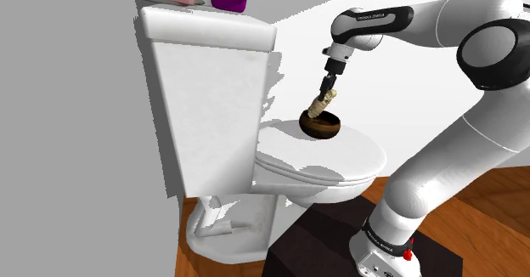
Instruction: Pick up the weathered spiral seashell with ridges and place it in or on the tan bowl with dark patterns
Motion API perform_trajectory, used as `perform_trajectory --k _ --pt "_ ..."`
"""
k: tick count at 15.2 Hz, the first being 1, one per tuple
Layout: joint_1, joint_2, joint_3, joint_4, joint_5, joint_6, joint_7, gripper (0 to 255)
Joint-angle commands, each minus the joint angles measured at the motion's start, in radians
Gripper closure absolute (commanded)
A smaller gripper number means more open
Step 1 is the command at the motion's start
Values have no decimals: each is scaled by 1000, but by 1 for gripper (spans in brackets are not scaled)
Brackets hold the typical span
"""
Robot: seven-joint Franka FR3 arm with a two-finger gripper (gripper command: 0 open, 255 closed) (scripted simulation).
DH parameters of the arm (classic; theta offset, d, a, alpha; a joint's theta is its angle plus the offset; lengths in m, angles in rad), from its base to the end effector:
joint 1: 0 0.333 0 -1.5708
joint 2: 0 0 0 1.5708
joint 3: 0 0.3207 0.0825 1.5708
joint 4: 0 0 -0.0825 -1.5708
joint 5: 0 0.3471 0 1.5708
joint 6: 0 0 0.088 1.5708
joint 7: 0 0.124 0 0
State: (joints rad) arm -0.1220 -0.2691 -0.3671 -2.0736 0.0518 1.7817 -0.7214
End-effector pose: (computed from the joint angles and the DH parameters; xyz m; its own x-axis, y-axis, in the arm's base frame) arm 0.3844 -0.2139 0.5302 0.9716 0.2275 0.0651 0.2345 -0.9625 -0.1362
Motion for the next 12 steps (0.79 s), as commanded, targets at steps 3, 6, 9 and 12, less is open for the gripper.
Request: perform_trajectory --k 3,6,9,12 --pt "-24 49 -54 52 2 -13 -82 255" --pt "-25 52 -56 15 3 27 -88 255" --pt "-26 57 -58 -20 5 66 -94 255" --pt "-26 65 -61 -54 8 106 -100 255"
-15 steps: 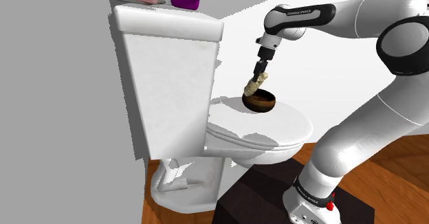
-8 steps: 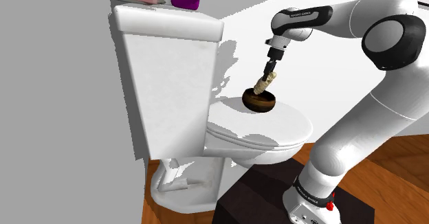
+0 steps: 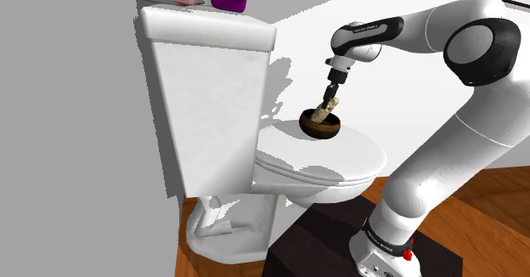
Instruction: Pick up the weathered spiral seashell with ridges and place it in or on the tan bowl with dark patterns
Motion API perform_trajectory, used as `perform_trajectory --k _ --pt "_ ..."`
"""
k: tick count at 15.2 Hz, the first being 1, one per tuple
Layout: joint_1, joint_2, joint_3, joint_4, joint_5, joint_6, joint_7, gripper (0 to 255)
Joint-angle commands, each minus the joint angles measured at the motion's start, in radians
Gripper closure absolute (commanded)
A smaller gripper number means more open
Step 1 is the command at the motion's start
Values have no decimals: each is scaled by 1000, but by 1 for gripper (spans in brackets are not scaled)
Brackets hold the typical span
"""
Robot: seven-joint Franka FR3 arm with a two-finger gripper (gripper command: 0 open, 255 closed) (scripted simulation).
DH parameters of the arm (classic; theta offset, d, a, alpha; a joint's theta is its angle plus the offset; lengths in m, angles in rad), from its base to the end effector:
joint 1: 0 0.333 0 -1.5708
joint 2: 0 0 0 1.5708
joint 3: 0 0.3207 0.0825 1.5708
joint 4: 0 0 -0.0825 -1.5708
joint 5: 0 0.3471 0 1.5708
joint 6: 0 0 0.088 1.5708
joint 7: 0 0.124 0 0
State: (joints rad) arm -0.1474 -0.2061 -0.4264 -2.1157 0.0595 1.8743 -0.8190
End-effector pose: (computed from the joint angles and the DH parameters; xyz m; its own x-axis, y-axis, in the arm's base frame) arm 0.3811 -0.2514 0.4911 0.9712 0.2292 0.0647 0.2361 -0.9622 -0.1359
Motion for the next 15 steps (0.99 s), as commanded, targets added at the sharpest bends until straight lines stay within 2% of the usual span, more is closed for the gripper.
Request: perform_trajectory --k 1,5,12,13,15 --pt "-1 5 -2 -22 2 27 -5 255" --pt "-1 17 -6 -59 8 75 -15 255" --pt "-1 17 -6 -59 8 75 -15 255" --pt "-1 17 -6 -59 8 75 -15 0" --pt "-1 17 -6 -59 8 75 -15 0"
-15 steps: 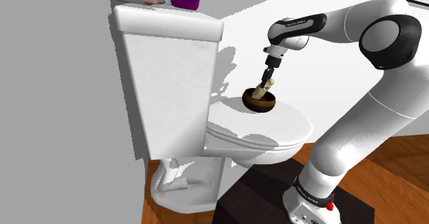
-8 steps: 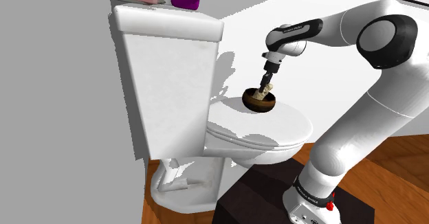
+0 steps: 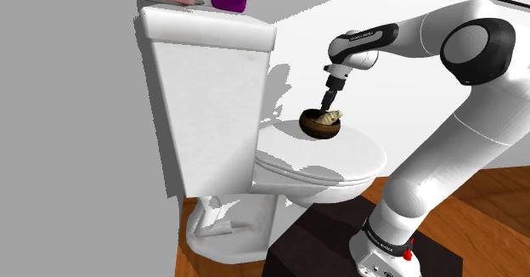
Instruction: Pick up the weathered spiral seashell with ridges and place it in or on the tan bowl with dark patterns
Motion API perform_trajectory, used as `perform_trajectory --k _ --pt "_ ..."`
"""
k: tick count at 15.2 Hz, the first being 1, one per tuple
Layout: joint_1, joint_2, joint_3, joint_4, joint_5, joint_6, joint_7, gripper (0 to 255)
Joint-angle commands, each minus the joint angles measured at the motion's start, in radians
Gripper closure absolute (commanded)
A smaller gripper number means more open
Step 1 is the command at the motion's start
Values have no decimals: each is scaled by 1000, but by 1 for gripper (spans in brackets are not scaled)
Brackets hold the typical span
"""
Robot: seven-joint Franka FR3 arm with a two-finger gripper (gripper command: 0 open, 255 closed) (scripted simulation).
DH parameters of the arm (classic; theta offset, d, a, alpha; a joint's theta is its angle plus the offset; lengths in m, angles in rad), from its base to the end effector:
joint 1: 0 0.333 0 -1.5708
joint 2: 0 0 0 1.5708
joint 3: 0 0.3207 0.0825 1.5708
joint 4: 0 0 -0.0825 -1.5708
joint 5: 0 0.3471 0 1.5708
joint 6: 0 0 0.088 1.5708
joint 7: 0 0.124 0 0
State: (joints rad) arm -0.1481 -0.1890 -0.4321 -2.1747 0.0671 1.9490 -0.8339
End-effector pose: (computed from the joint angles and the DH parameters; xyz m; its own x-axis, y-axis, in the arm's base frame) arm 0.3817 -0.2522 0.4644 0.9712 0.2291 0.0653 0.2361 -0.9623 -0.1352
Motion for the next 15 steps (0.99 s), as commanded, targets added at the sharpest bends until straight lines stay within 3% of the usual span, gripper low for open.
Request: perform_trajectory --k 1,3,7,15 --pt "0 0 0 0 0 0 0 0" --pt "0 0 0 0 0 0 0 0" --pt "-4 -17 -1 112 -10 -127 7 0" --pt "-4 -17 -1 112 -10 -127 7 0"
